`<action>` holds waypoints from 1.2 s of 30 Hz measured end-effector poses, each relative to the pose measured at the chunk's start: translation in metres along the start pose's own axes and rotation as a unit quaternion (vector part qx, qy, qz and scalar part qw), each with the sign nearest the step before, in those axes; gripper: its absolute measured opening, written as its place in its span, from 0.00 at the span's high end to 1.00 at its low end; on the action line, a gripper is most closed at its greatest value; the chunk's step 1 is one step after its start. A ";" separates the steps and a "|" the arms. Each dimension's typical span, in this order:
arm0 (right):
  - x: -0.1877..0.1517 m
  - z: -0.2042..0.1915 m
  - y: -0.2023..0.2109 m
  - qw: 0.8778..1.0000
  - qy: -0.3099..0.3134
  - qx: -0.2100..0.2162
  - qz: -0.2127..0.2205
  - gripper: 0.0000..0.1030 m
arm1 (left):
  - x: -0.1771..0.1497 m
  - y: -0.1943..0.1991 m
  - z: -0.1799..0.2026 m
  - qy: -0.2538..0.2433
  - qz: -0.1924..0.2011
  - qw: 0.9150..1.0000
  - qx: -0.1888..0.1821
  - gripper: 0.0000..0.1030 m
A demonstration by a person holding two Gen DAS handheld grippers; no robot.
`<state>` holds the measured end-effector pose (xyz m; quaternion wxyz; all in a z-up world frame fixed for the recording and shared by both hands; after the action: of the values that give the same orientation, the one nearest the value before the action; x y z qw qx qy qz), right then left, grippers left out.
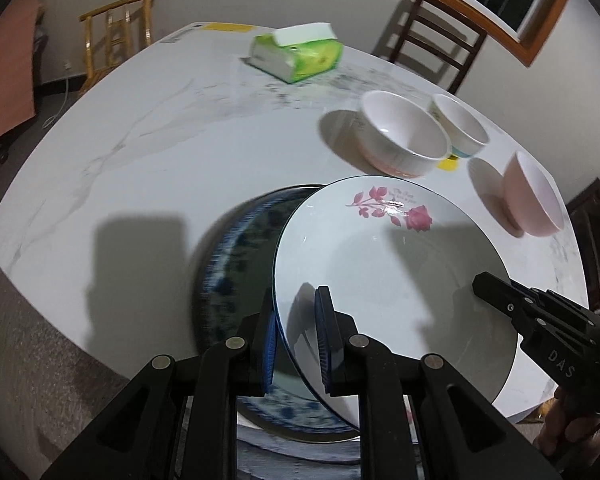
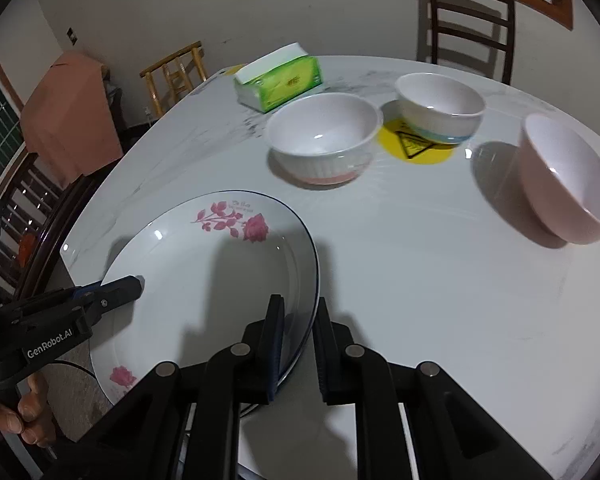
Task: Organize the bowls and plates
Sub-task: 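Lower the pink-flower plate onto the plate stack and open the left tool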
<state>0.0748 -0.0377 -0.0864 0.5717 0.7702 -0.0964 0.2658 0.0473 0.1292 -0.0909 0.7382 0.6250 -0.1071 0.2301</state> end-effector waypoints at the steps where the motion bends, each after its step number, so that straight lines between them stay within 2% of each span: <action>1: 0.000 -0.004 -0.003 1.000 0.003 0.002 -0.002 0.86 | -0.001 0.000 -0.006 0.004 -0.001 1.000 0.002 0.86; 11: -0.001 -0.015 -0.022 1.000 0.005 0.005 -0.020 0.86 | -0.006 -0.010 -0.031 0.022 -0.012 1.000 0.007 0.86; 36: -0.009 -0.017 -0.034 0.999 -0.006 0.001 -0.035 0.85 | -0.004 -0.025 -0.037 0.020 -0.022 0.999 0.018 0.87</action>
<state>0.0777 -0.0117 -0.1161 0.5791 0.7753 -0.0728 0.2413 0.0510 0.1619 -0.1212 0.7337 0.6358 -0.0741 0.2278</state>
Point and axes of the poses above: each gripper's, at about its wrist camera, not at the fingertips, and y roughly against the way its jaws point, z to its right, x to its top, the point moved 2 cm from there along -y, roughly the way its jaws point
